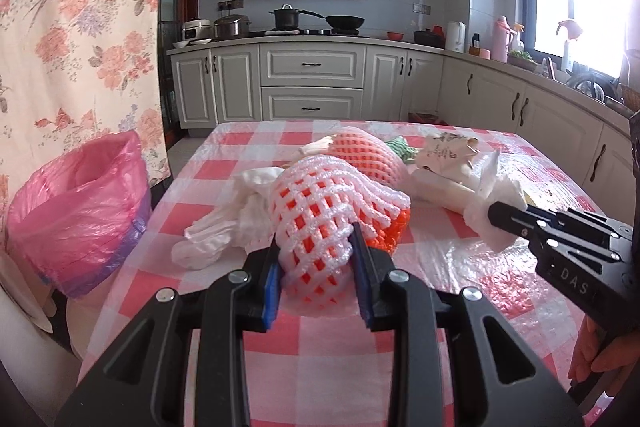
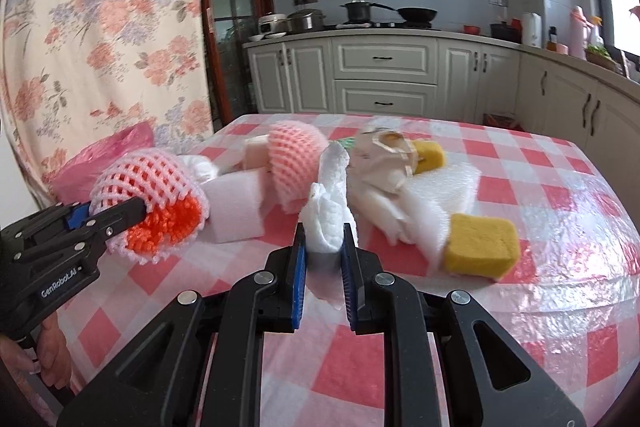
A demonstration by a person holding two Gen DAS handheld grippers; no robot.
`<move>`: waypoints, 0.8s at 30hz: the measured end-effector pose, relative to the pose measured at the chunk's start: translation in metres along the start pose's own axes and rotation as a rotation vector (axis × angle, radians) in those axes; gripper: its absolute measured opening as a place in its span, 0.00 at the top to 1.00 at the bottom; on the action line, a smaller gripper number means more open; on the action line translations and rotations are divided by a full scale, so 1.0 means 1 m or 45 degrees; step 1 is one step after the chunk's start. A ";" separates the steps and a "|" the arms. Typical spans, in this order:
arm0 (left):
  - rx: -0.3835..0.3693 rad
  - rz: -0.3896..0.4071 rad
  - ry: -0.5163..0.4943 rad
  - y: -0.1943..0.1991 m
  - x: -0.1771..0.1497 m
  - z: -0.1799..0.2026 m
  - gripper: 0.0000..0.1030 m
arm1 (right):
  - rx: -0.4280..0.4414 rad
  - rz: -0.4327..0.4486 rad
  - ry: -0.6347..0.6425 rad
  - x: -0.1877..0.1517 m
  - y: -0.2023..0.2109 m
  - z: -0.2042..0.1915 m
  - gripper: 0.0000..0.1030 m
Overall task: Collect trash
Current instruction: 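Carry the foam net and tissue to the bin and release both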
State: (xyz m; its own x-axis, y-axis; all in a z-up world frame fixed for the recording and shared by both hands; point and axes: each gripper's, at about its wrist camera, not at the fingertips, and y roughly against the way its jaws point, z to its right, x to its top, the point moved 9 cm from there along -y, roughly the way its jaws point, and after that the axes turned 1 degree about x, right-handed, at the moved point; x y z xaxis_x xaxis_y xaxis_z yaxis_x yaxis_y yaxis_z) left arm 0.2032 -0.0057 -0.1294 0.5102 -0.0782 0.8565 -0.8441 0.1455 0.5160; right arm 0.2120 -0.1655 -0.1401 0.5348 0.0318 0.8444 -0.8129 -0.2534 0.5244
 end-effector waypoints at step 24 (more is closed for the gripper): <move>0.403 0.200 0.241 0.066 0.053 -0.208 0.68 | 0.437 0.045 0.319 0.082 -0.056 -0.204 0.83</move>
State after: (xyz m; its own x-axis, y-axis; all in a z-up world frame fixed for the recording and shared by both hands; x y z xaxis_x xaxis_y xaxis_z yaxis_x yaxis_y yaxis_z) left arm 0.2089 0.2046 -0.0518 0.3673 0.1080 0.9238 -0.9084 -0.1719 0.3812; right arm 0.2541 0.0485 -0.0777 0.4015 0.2405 0.8837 -0.6831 -0.5642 0.4638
